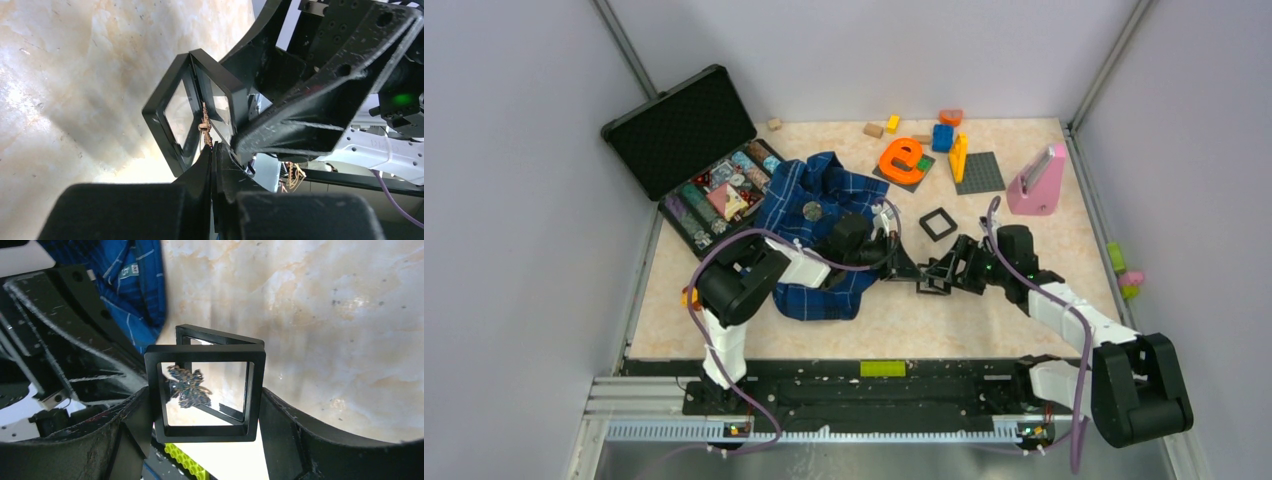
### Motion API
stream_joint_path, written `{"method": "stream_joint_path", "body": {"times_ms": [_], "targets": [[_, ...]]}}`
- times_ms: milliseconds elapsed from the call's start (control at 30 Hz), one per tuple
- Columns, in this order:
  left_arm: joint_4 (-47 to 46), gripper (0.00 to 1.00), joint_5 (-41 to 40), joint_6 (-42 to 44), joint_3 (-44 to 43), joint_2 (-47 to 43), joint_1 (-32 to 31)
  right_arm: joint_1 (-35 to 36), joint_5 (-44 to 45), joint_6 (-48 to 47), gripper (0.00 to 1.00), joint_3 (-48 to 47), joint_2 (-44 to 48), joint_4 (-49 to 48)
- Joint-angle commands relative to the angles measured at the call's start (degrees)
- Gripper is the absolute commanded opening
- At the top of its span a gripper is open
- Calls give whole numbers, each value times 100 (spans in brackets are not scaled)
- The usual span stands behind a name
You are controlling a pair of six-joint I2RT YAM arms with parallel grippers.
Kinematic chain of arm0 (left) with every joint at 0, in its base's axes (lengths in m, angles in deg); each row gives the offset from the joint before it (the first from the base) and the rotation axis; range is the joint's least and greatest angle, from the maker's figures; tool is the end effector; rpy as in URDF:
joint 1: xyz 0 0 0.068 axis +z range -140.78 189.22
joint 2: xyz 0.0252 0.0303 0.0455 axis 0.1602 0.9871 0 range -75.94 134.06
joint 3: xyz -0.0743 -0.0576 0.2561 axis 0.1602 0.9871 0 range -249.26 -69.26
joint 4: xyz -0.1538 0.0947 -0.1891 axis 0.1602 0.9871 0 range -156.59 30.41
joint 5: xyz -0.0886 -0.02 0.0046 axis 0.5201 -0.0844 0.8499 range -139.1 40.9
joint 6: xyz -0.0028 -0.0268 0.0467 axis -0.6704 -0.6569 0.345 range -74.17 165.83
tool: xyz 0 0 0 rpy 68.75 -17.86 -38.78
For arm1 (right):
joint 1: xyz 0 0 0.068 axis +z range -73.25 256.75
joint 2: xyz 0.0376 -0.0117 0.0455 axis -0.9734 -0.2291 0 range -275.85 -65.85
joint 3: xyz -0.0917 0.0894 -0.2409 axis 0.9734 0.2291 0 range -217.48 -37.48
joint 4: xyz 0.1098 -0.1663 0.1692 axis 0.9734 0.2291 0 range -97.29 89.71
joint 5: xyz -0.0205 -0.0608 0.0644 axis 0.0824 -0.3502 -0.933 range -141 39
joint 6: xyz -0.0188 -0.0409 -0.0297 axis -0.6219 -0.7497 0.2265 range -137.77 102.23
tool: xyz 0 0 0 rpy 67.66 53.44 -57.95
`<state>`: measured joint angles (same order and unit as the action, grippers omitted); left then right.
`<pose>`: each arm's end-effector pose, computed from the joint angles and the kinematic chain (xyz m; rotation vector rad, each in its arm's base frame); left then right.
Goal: Remove the brooch from the garment
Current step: Place the brooch in the brooch box.
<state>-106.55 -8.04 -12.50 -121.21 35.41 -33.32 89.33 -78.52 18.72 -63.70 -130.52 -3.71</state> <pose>0.2699 -0.2792 0.1454 0.2789 2.2891 -1.7474 0.2059 0.0629 0.1761 0.2406 2.3948 0.9751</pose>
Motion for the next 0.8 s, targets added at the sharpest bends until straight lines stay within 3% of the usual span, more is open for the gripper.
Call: {"method": "stream_joint_path", "body": {"times_ms": [0,600,767], "targets": [[-31,0,83,107,-251,149,-29,-26,-416,153,52,24,32,-385],[-472,0,252,-168,-160,273,52,-20,-645,299,52,68,18,-585],[-297,20,93,-44,-84,154,51,-27,-508,239,52,26,19,-461]]}}
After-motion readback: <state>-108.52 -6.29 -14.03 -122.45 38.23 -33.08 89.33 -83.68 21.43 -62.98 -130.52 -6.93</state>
